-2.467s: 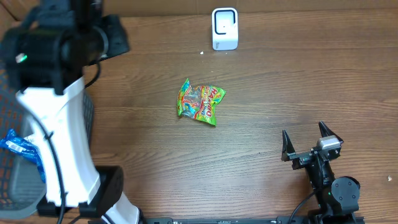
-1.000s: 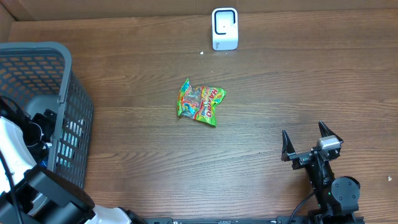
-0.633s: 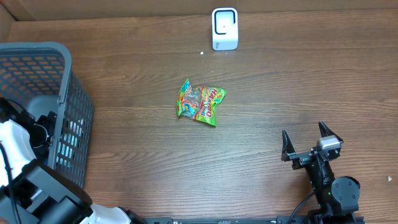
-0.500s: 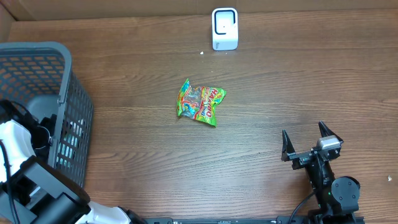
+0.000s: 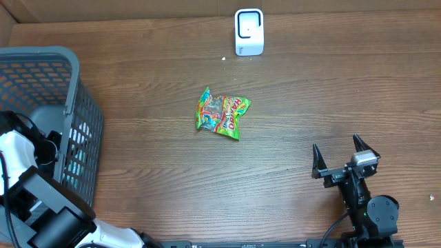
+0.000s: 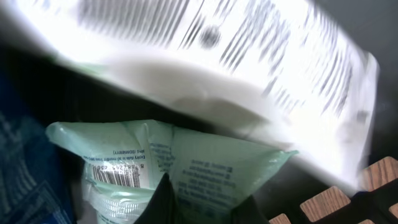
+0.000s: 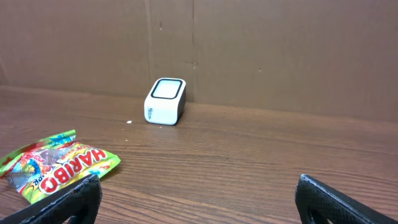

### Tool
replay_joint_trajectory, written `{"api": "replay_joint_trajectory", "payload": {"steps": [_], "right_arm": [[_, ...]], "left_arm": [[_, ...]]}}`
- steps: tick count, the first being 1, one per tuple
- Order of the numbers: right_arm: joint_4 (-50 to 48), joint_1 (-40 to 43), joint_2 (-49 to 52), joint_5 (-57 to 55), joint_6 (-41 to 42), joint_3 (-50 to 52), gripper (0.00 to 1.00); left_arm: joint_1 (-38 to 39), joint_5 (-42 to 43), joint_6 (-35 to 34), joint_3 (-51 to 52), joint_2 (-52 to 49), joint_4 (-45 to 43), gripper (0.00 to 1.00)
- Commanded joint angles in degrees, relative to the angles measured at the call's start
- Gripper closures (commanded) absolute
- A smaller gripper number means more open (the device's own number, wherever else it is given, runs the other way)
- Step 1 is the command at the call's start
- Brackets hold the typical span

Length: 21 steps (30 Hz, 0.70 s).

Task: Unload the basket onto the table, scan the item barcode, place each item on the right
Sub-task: 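Return the left gripper into the basket and grasp the green pouch, then carry the green pouch out and set it beside the Haribo bag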

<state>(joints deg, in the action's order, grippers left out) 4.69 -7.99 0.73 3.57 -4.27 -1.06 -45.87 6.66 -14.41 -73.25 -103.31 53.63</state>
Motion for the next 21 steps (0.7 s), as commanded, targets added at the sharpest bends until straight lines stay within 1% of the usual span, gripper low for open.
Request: {"api": "replay_joint_trajectory", "payload": {"steps": [1, 5, 9, 14, 18, 21], "right_arm": [[-0.3, -0.3, -0.6, -0.3, -0.1, 0.6, 0.00], [-0.3, -0.4, -0.6, -0.3, -0.1, 0.6, 0.00], [-0.3, -0.3, -0.6, -0.3, -0.1, 0.6, 0.00], [-0.3, -0.3, -0.6, -0.3, -0.1, 0.6, 0.00], [-0.3, -0.3, -0.6, -0.3, -0.1, 0.6, 0.00], [-0.3, -0.3, -0.6, -0.3, -0.1, 0.6, 0.00]], "left_arm": [[-0.3, 0.4, 0.5, 0.7, -2.8, 0.3, 0.96], [-0.3, 0.5, 0.5, -3.1, -2.3, 3.7, 0.96], [-0.3, 0.5, 0.5, -11.8, -1.9, 10.4, 0.96], [-0.2, 0.7, 0.7, -28.3, -1.7, 21.3, 0.96], [-0.1, 1.2, 1.2, -41.4, -1.2, 28.1, 0.96], [0.8, 5.4, 4.1, -51.1, 0.0, 31.7, 0.96]]}}
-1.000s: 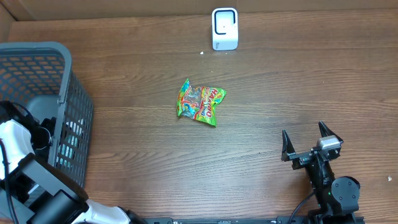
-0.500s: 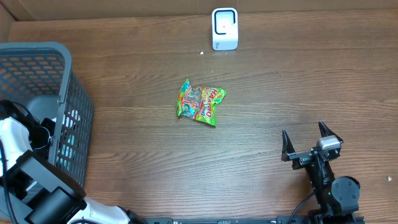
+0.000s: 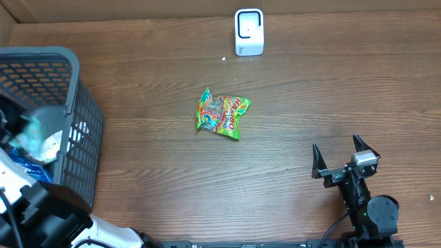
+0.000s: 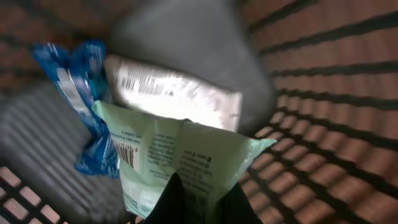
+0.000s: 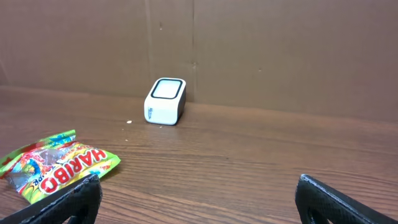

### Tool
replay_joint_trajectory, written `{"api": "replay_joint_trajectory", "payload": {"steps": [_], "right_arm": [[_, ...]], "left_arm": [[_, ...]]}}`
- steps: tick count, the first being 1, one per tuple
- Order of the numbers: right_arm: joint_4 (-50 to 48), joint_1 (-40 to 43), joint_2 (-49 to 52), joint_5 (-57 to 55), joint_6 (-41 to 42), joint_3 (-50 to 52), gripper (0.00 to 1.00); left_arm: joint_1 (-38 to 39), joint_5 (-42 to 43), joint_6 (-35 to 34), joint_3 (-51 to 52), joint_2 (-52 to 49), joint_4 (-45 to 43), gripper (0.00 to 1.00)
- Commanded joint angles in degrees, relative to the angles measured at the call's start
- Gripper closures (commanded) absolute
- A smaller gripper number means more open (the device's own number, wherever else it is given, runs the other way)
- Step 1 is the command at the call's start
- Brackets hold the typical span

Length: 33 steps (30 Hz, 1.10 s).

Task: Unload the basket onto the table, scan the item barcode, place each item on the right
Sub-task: 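Carry the green pouch out and set it beside the Haribo bag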

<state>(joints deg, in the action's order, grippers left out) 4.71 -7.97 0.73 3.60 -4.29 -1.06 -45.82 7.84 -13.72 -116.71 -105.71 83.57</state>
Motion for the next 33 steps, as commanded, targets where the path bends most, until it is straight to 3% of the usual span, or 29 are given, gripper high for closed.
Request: {"api": "replay_joint_trajectory", "payload": {"steps": [1, 5, 9, 13, 18, 27, 33], "right_arm": [[-0.3, -0.4, -0.6, -0.3, -0.1, 0.6, 0.00], [-0.3, -0.4, -0.6, -0.3, 0.0, 0.6, 0.00], [-0.3, -0.4, -0.6, -0.3, -0.1, 0.6, 0.00], [-0.3, -0.4, -0.6, -0.3, -0.1, 0.6, 0.00], [-0.3, -0.4, -0.6, -0.3, 0.0, 0.6, 0.00], [-0.3, -0.4, -0.6, -0.3, 0.0, 0.6, 0.00], [-0.3, -0.4, -0.6, -0.3, 0.0, 0.6, 0.00]], "left_arm": [[1.3, 5.3, 3.8, -10.2, 3.1, 2.6, 0.96], [5.0, 7.5, 5.7, -18.6, 7.0, 4.3, 0.96], [13.7, 6.8, 8.1, -21.7, 12.3, 4.9, 0.96], [25.4, 1.6, 7.6, -21.7, 15.5, 6.8, 0.96], [40.2, -7.5, 1.3, -20.7, 14.4, 13.2, 0.96], [56.9, -13.2, -6.8, -4.7, 12.9, 12.0, 0.96], [64.6, -13.4, -10.4, 12.0, 11.3, 3.7, 0.96]]}}
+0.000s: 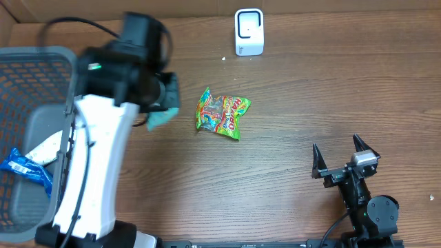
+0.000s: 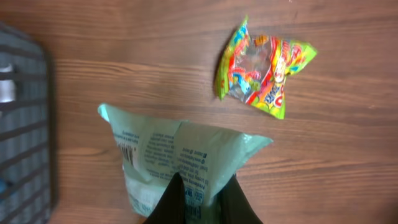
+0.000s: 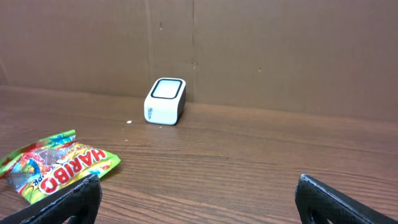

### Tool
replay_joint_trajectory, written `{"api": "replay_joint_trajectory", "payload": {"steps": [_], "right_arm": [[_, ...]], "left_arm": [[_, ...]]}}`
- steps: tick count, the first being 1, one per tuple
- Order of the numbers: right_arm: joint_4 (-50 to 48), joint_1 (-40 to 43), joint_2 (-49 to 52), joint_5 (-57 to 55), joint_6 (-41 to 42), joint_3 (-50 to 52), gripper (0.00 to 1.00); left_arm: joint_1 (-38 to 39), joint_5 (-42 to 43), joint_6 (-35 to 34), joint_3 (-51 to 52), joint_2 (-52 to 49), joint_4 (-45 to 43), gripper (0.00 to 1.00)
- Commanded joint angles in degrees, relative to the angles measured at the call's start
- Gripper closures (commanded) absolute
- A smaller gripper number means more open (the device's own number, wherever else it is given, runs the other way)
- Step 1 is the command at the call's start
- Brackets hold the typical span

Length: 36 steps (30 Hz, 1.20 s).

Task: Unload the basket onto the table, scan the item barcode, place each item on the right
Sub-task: 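Carry the green pouch out and set it beside the Haribo bag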

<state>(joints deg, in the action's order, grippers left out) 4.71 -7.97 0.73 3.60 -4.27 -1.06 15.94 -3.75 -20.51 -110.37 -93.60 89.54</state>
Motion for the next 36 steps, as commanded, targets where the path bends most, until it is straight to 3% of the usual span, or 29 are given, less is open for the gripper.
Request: {"api": "replay_joint_trajectory", "payload": {"steps": [1, 11, 18, 19, 21, 24, 31, 36], "right_arm": [[-0.3, -0.4, -0.6, -0.3, -0.1, 0.6, 0.00], [-0.3, -0.4, -0.6, -0.3, -0.1, 0.6, 0.00], [-0.3, -0.4, -0.6, -0.3, -0.1, 0.6, 0.00], [-0.3, -0.4, -0.6, -0.3, -0.1, 0.6, 0.00], [-0.3, -0.4, -0.6, -0.3, -0.1, 0.6, 0.00], [-0.3, -0.4, -0.6, -0.3, -0.1, 0.6, 0.00], [-0.3, -0.4, -0.6, -0.3, -0.1, 0.6, 0.00], [-0.3, -0.4, -0.6, -0.3, -0.1, 0.6, 0.00]], "left_arm": [[3.9, -1.8, -4.1, 8.2, -1.0, -4.0, 0.96], [12.0, -4.7, -4.7, 32.6, -2.7, -25.1, 0.96], [13.9, -3.0, -3.5, 41.9, -2.8, -39.1, 0.96], [14.0, -2.5, -3.5, 42.3, -2.8, -39.7, 0.96], [14.1, -1.5, -3.5, 42.8, -2.8, -40.6, 0.74], [14.1, -0.5, -3.5, 42.8, -2.8, -41.4, 0.55], [13.7, 0.8, -3.3, 40.5, -2.7, -40.2, 0.53], [12.7, 0.3, -2.1, 30.8, -2.6, -32.7, 0.55]]}}
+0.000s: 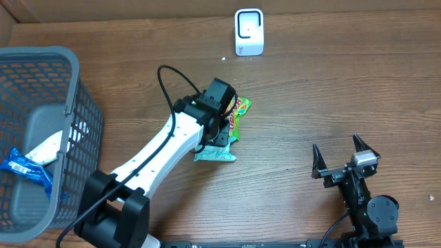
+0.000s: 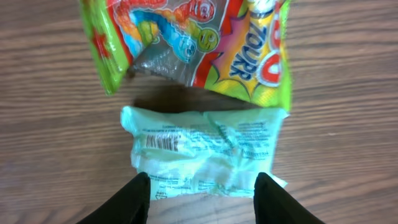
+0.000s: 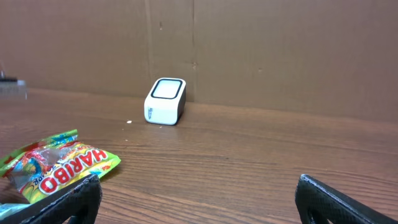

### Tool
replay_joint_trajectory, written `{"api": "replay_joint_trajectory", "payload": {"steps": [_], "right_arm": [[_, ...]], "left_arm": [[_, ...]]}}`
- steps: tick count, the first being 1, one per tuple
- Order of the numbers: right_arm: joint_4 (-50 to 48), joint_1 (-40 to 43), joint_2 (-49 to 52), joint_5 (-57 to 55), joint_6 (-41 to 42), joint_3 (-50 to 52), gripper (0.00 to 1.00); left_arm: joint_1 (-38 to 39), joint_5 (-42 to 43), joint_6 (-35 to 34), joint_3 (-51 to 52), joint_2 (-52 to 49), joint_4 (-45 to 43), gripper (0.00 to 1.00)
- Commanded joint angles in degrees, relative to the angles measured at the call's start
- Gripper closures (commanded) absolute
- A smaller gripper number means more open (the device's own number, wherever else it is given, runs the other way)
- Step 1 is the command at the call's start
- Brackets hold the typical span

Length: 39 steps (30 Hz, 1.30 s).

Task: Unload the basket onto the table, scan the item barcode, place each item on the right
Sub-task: 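Carry the green pouch out and set it beside the Haribo bag, then reach the left gripper into the basket and grasp the blue bar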

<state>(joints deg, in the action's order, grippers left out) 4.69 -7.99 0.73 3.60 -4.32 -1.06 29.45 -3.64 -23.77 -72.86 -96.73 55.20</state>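
A mint-green packet [image 2: 202, 152] lies flat on the table with its barcode [image 2: 163, 142] facing up. It sits just in front of the Haribo bag [image 2: 193, 43]. Overhead, the packet [image 1: 215, 156] shows under my left gripper [image 1: 218, 138]. That left gripper [image 2: 202, 200] is open, its fingers [image 2: 127, 199] on either side of the packet's near edge and not holding it. The white scanner [image 1: 249, 31] stands at the far edge; the right wrist view also shows the scanner [image 3: 165, 101]. My right gripper [image 1: 337, 160] rests open at the near right, nothing between its fingers.
A grey mesh basket [image 1: 83, 103] stands at the left and holds a white packet [image 1: 52, 145] and a blue packet [image 1: 27, 172]. The Haribo bag [image 1: 238, 110] is partly covered by my left arm. A cardboard wall runs behind the scanner.
The left gripper held the mint packet in the air left of the Haribo bag. Now the packet lies on the table next to that bag and the gripper is open over it.
My left gripper was shut on the mint packet inside the basket. Then it held the packet higher above the basket floor. Later it held it over the table near the Haribo bag. Now the packet lies released there. The right arm stayed still.
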Motion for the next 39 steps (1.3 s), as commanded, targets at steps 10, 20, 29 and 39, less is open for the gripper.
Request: {"api": "replay_joint_trajectory", "payload": {"steps": [10, 20, 29, 39], "right_arm": [[-0.3, -0.3, -0.6, -0.3, 0.0, 0.6, 0.00], [-0.3, -0.3, -0.6, -0.3, 0.0, 0.6, 0.00], [-0.3, -0.3, -0.6, -0.3, 0.0, 0.6, 0.00], [-0.3, -0.3, -0.6, -0.3, 0.0, 0.6, 0.00]], "left_arm": [[-5.7, -3.9, 1.9, -34.2, 0.5, 21.2, 0.55], [-21.7, -11.2, 2.3, -57.9, 3.9, 41.6, 0.49], [-52.3, -6.9, 6.8, -52.7, 12.3, 41.6, 0.33], [-73.9, -0.8, 8.6, -31.9, 12.4, 33.1, 0.32]]}}
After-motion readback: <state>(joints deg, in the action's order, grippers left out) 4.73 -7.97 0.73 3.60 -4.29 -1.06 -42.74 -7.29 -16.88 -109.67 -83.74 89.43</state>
